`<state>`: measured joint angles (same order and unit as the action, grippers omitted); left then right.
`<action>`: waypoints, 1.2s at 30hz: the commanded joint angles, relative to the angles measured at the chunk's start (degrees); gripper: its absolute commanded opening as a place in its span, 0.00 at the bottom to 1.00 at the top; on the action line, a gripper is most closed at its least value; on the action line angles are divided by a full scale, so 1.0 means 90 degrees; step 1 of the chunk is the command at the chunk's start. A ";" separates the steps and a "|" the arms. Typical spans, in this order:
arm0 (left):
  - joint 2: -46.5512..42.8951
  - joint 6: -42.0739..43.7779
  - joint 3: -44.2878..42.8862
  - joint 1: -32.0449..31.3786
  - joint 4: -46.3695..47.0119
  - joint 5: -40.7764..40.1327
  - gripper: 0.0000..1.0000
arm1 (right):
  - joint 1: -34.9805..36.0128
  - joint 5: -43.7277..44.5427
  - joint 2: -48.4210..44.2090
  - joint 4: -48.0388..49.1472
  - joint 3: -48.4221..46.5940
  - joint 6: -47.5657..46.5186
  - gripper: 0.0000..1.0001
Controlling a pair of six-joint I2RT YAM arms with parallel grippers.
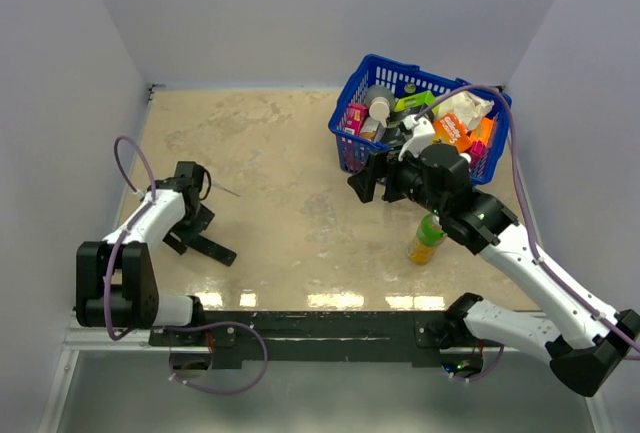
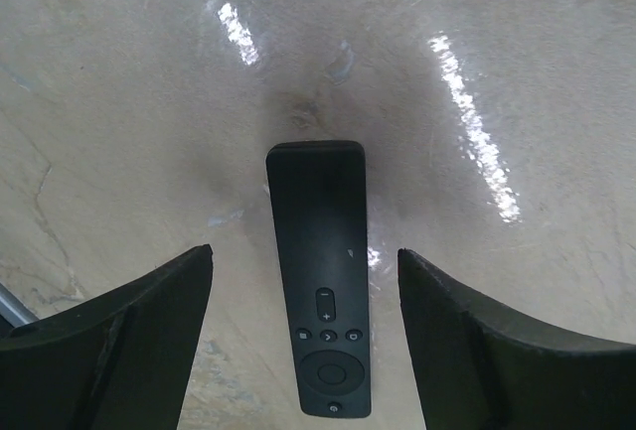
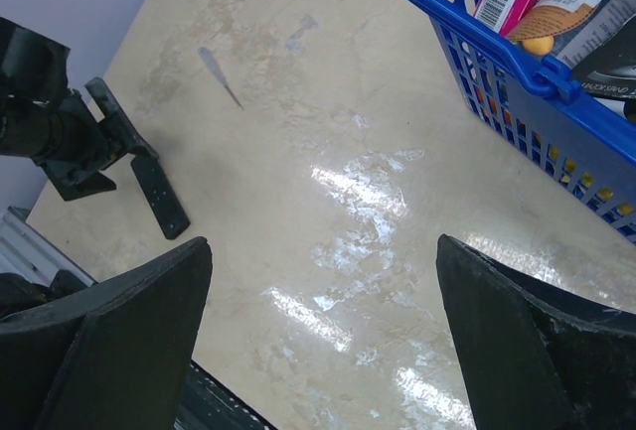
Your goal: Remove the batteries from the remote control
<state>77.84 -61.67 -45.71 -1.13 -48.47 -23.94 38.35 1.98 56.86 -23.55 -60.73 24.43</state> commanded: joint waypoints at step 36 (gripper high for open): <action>-0.0806 0.0552 0.0723 0.0086 0.1467 0.1682 0.32 | 0.0017 -0.2132 -0.0400 0.1346 0.0458 0.0049 0.95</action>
<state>76.69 -62.63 -39.90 -0.75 -40.58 -15.29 38.35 -8.21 54.28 -19.11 -58.28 23.27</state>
